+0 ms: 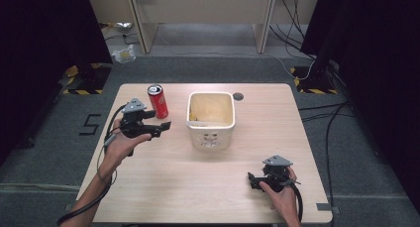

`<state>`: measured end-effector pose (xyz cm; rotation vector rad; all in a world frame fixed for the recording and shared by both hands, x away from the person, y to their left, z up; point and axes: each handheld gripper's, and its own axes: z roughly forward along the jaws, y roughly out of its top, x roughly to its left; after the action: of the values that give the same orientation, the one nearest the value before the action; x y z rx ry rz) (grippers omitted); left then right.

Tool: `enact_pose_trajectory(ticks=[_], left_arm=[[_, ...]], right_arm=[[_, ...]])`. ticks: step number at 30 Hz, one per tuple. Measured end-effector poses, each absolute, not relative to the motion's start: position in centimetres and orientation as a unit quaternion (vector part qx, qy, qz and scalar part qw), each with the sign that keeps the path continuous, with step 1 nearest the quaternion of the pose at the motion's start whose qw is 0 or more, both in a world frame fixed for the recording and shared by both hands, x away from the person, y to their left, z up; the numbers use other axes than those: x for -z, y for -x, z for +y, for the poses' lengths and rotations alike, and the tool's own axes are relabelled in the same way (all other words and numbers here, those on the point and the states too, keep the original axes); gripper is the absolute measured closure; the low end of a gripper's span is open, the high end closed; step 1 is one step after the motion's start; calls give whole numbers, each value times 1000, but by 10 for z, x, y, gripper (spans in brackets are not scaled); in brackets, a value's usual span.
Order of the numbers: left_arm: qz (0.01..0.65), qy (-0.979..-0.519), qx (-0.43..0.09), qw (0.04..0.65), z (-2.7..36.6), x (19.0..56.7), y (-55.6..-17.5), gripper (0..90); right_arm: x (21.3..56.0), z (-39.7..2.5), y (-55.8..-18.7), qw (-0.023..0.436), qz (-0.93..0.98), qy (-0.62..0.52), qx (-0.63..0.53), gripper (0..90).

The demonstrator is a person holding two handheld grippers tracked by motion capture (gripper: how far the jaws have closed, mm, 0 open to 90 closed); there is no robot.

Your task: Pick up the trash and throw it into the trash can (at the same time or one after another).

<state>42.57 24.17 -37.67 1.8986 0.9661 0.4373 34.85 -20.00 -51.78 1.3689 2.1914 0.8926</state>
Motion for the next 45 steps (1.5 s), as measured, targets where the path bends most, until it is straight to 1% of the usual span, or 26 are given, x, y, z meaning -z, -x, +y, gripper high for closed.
enact_pose_trajectory(ticks=[9, 16, 24, 29, 37, 45], left_arm=[[412, -763, -186, 462, 250, 392, -430, 185], [437, -755, -193, 450, 258, 414, -440, 182], [455, -746, -203, 442, 265, 429, -449, 182], [469, -741, -209, 432, 270, 441, -460, 184], [481, -735, -227, 419, 270, 448, -477, 190], [493, -734, -231, 405, 266, 456, -499, 193]], right_arm=[[518, -200, -349, 203, 785, -490, -320, 18], [518, -200, -349, 203, 785, -490, -320, 18], [518, -200, -349, 203, 785, -490, -319, 18], [518, -200, -349, 203, 785, -490, -320, 18], [518, -200, -349, 203, 785, -490, -320, 18], [518, -200, -349, 203, 785, -490, -320, 18]])
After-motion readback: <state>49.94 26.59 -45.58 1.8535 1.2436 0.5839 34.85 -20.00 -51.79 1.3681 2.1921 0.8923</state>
